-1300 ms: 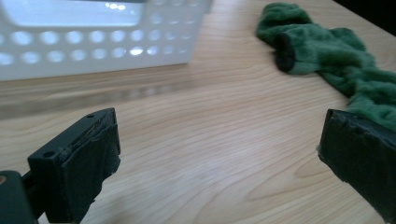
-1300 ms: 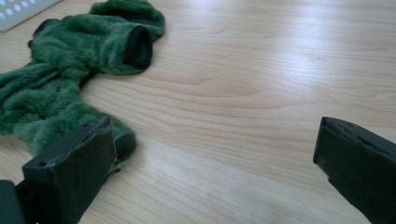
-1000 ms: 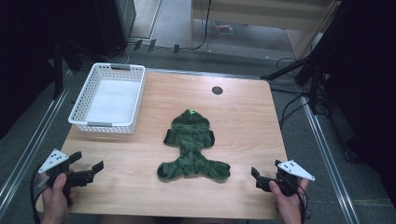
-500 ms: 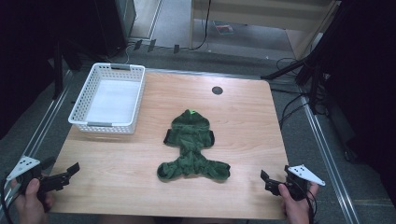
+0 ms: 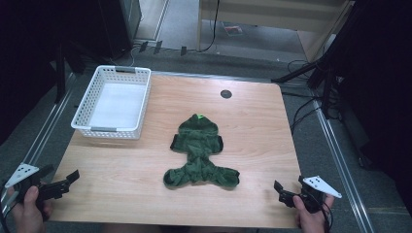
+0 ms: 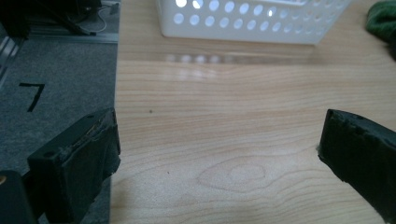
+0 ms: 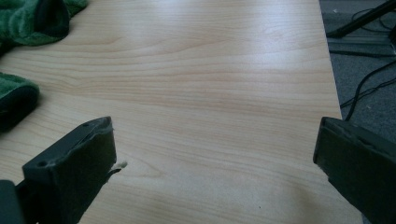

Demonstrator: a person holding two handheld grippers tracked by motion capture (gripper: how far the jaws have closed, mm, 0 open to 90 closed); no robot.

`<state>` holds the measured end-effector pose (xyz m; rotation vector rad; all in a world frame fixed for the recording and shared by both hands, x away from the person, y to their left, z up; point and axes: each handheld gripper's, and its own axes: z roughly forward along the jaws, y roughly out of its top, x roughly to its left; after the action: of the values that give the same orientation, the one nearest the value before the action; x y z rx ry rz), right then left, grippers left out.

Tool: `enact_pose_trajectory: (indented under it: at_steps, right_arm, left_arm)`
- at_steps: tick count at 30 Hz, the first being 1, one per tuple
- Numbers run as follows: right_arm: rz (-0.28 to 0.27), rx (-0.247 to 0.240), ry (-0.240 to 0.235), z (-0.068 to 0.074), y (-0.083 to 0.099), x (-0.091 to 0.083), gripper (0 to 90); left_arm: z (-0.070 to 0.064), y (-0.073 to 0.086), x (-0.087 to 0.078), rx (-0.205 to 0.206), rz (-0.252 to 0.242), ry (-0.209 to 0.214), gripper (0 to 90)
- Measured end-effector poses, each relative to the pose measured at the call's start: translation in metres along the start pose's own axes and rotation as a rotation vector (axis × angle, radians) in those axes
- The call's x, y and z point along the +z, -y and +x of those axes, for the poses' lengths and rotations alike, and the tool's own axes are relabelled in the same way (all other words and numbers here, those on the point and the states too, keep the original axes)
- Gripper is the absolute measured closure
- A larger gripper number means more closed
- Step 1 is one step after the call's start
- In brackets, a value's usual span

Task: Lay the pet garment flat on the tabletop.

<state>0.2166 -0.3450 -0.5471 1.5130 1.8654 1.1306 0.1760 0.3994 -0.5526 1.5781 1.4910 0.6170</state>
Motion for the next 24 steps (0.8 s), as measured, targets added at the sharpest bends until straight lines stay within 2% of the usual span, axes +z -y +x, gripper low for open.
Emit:
enact_pose_trajectory:
  at_steps: [4,24]
  right_arm:
    - [-0.017,0.002,0.007,0.0008,-0.0010,0.0018,0.0]
    - [-0.002,0.023,0.001,-0.0022,-0.0023,0.0043,0.0]
  left_arm:
    - [-0.0016,-0.0002,0.0042,0.017,0.024,-0.001,0.0]
    - [-0.0001,-0.0012,0.0063,0.002,0.046,0.010,0.0]
